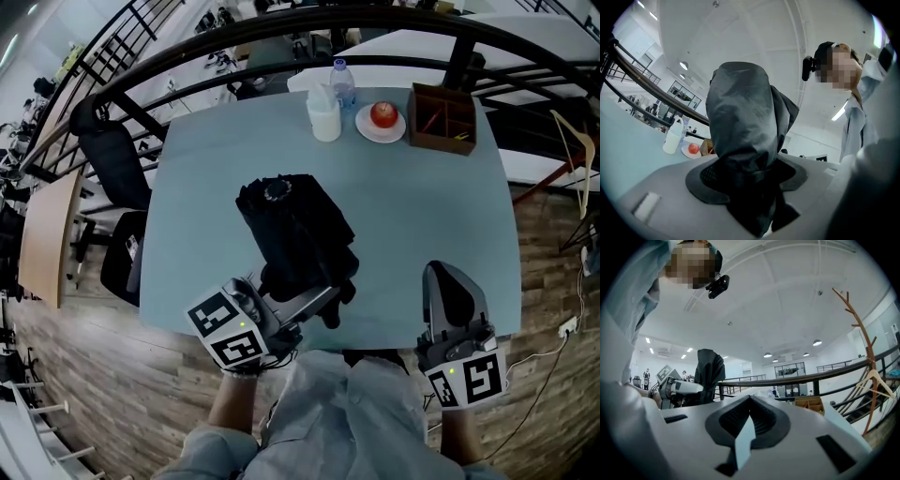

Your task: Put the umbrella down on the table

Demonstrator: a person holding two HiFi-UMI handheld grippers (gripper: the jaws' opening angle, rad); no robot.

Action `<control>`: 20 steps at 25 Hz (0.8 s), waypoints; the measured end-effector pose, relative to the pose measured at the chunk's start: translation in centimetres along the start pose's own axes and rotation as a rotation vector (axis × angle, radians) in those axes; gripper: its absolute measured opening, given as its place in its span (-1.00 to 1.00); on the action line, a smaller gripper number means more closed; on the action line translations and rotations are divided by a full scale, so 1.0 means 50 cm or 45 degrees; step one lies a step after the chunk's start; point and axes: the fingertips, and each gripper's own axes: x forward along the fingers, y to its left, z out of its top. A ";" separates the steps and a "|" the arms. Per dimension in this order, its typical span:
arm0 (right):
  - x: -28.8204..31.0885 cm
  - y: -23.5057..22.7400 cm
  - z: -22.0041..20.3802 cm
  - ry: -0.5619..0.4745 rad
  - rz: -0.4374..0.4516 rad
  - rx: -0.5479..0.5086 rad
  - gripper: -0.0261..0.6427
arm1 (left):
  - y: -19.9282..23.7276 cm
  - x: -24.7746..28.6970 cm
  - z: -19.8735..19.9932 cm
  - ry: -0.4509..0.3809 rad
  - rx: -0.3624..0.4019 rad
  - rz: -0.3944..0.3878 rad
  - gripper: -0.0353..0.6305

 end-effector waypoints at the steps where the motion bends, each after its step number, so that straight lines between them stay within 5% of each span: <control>1: 0.002 -0.009 -0.001 0.003 -0.001 0.001 -0.94 | 0.006 0.009 0.000 0.009 0.008 0.004 -0.10; 11: 0.048 -0.088 -0.018 0.061 0.029 0.049 -0.94 | 0.084 0.112 0.012 0.136 0.075 0.042 -0.10; 20: 0.083 -0.137 -0.056 0.101 0.081 0.097 -0.94 | 0.164 0.212 -0.012 0.330 0.233 0.036 -0.10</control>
